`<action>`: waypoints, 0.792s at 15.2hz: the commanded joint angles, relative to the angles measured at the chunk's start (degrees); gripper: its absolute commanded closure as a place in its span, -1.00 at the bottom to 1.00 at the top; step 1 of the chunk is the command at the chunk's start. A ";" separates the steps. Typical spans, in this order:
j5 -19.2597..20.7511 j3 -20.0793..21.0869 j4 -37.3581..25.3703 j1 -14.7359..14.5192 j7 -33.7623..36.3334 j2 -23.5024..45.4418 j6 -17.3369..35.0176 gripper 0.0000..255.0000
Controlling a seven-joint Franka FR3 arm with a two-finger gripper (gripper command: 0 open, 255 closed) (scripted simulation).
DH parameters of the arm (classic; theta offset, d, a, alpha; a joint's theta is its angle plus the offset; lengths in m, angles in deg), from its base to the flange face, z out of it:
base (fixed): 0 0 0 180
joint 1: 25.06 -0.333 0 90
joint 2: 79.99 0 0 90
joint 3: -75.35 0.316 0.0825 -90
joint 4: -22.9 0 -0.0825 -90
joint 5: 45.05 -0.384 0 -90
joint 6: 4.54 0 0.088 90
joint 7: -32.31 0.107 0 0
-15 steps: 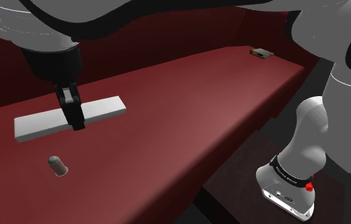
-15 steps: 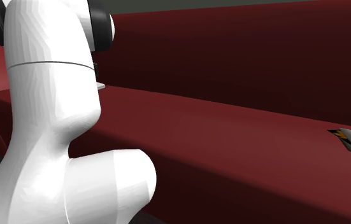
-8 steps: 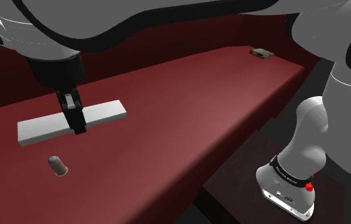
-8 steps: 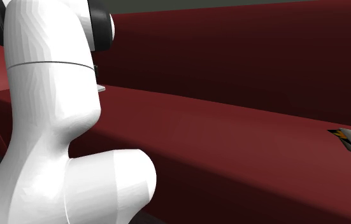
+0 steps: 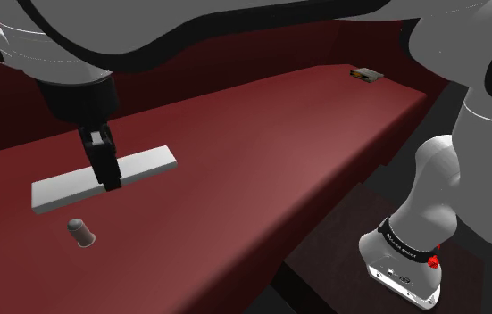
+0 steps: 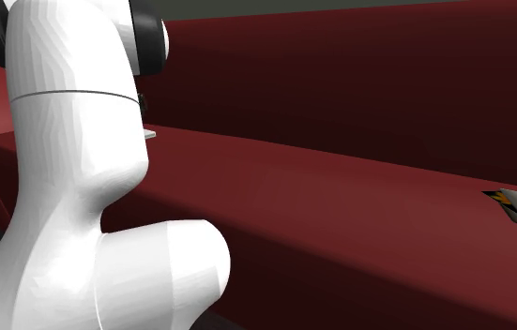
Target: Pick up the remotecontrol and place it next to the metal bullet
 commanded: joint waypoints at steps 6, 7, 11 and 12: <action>0.01 0.05 -8.13 -0.29 -0.12 0.52 -7.60 -1.00; 0.01 0.05 -8.14 -0.29 -0.12 0.53 -7.61 -1.00; 0.01 0.05 -8.15 -0.29 -0.12 0.53 -7.61 -1.00; 0.01 0.05 -8.15 -0.29 -0.12 0.53 -7.61 -1.00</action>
